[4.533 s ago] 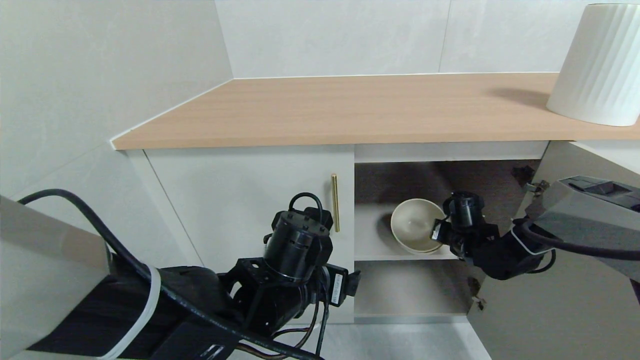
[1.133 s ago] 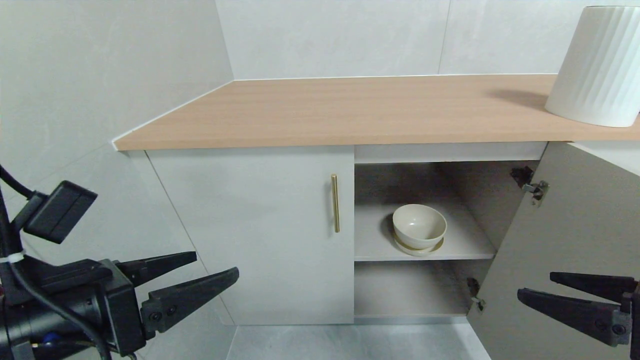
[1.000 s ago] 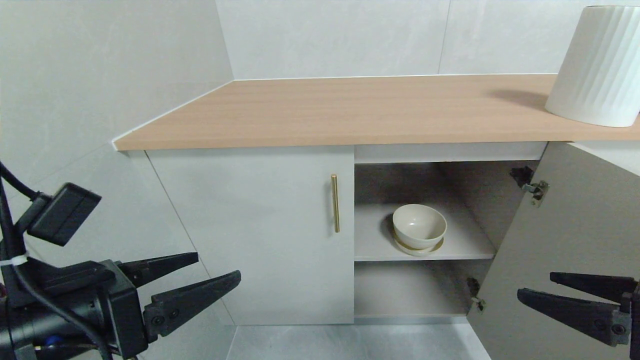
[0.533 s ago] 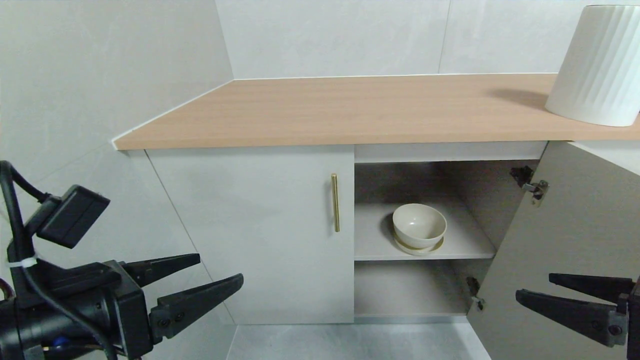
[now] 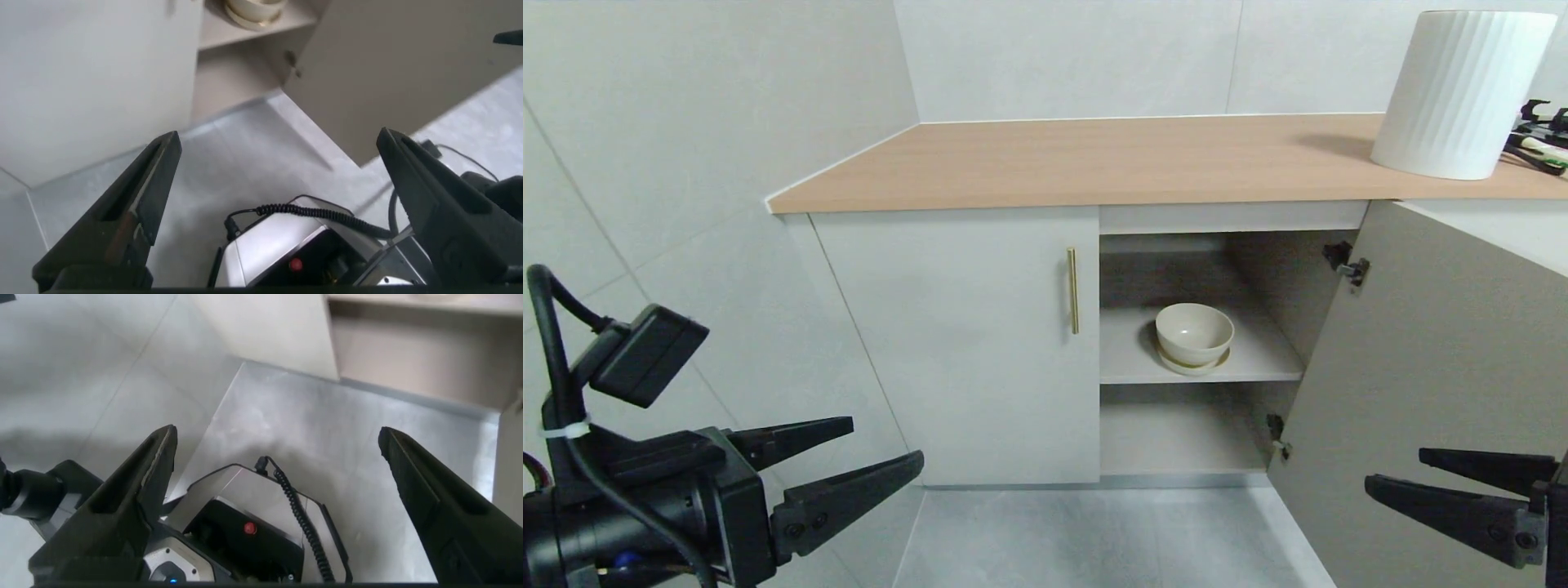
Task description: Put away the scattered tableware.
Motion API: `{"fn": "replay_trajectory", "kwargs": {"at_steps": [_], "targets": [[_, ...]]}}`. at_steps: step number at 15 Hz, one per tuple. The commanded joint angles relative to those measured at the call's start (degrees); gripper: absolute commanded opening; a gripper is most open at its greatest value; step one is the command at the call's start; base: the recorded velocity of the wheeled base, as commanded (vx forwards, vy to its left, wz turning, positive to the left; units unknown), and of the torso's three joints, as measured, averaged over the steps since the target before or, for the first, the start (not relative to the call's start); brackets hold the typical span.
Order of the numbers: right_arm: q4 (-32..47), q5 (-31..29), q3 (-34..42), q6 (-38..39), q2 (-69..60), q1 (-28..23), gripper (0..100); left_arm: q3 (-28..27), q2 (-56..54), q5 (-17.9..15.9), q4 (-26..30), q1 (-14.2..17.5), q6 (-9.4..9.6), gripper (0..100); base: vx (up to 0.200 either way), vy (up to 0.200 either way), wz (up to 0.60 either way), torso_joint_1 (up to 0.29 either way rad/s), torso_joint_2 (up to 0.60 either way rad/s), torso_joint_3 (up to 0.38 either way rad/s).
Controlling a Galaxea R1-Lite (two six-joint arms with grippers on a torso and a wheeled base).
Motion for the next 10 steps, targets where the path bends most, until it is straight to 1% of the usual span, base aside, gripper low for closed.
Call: {"fn": "replay_trajectory", "kwargs": {"at_steps": [1, 2, 10], "targets": [[-0.02, 0.01, 0.0, 0.01, 0.17, 0.03, 100, 0.01, 0.2, -0.01, -0.03, 0.02, -0.04, 100, -0.2, 0.0, 0.0, -0.002, 0.0, 0.002], [-0.02, 0.01, 0.09, 0.01, 0.17, 0.03, 100, 0.09, 0.29, -0.1, -0.03, 0.02, -0.04, 100, -0.2, 0.0, 0.0, 0.002, 0.01, 0.002], [-0.11, -0.08, 0.44, 0.01, 0.17, -0.06, 100, 0.18, 0.2, -0.27, -0.12, 0.02, -0.04, 100, 0.0, 0.0, 0.0, 0.0, 0.0, 0.0]]}}
